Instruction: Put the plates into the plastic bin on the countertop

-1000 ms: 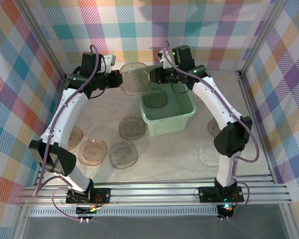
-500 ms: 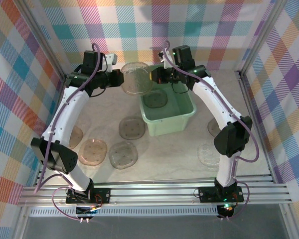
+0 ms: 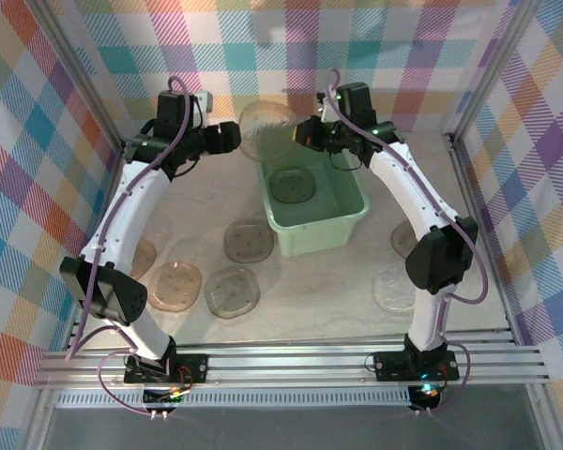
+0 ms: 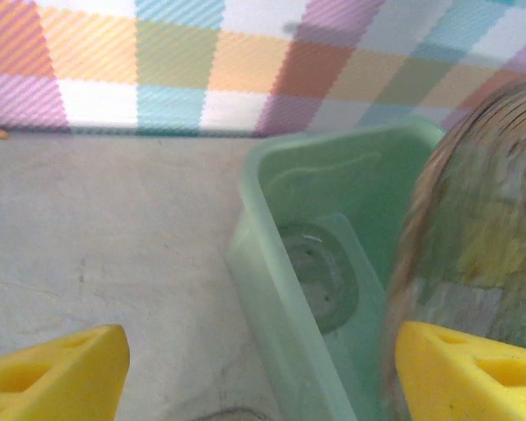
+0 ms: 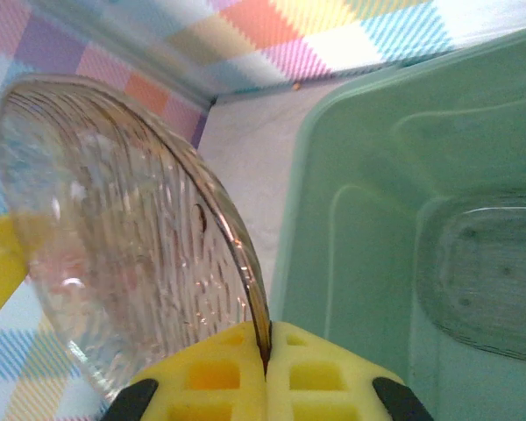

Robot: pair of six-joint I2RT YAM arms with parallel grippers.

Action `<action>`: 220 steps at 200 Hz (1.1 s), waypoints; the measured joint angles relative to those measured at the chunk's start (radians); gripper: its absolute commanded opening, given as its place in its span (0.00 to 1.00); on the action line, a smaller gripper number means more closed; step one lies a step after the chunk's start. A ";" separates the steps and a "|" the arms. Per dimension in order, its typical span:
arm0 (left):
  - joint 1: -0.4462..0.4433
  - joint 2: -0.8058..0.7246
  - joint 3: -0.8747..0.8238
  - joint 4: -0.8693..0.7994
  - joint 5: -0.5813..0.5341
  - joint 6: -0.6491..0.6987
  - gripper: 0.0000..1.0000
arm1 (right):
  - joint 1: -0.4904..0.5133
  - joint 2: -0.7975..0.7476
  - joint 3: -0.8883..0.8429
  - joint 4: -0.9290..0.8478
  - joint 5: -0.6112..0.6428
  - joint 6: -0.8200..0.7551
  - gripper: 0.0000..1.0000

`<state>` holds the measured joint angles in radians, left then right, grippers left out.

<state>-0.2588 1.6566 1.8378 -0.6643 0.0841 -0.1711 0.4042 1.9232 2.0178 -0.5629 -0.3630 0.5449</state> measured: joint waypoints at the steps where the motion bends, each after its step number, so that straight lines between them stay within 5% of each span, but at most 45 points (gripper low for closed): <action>1: 0.000 0.000 0.000 0.003 -0.003 0.000 0.80 | -0.002 0.000 0.000 0.001 0.000 0.003 0.00; 118: 0.120 0.018 -0.147 0.208 0.027 -0.026 0.82 | -0.034 0.115 0.004 -0.053 0.225 0.691 0.00; 220: 0.206 0.085 -0.147 0.229 0.159 -0.048 0.81 | 0.061 0.145 0.055 -0.203 0.479 1.052 0.00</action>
<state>-0.0532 1.7420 1.6909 -0.4351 0.2432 -0.2195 0.4652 2.0678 2.0724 -0.7662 0.1162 1.5970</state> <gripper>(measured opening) 0.815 0.038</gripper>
